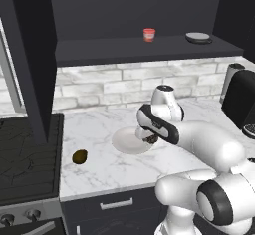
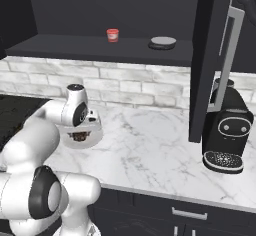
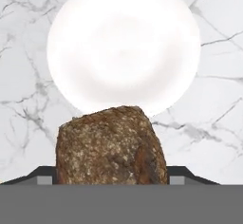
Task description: Pick the avocado and bread from the counter and place them on the plate. Then pick the jam from the cabinet and place it next to the plate. Lastly close the cabinet door.
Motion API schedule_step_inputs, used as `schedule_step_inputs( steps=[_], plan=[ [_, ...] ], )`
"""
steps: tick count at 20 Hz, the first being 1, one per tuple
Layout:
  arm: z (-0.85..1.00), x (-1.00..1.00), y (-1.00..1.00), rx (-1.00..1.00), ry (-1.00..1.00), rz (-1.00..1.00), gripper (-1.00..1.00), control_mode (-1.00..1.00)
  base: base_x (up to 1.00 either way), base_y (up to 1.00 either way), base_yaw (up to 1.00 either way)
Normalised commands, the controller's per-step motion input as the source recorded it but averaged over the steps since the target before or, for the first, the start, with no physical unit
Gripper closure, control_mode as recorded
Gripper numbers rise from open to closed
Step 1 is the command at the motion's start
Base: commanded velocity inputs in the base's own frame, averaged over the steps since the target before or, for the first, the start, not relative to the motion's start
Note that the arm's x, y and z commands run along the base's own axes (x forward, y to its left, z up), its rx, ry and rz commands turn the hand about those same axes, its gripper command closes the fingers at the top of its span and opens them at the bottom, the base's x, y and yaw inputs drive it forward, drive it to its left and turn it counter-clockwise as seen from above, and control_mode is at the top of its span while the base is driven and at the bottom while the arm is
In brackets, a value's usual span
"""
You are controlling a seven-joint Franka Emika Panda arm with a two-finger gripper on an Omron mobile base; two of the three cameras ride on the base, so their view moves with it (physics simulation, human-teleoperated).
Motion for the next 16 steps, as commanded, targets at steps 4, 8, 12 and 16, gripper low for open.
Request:
schedule_step_inputs(
  steps=[4, 8, 12, 16],
  plan=[
    [-0.05, 0.62, 0.67, 0.01, 0.00, 0.00, 1.00, -1.00, 0.00, 0.00, 0.00],
    [-0.06, 0.75, 0.28, 0.00, 0.00, 0.00, 1.00, -1.00, 0.00, 0.00, 0.00],
    [-0.04, 0.24, 0.03, -0.01, 0.00, 0.00, 1.00, -1.00, 0.00, 0.00, 0.00],
    [-0.17, 0.07, -0.03, 0.00, 0.00, 0.00, 1.00, -1.00, 0.00, 0.00, 0.00]
  ],
)
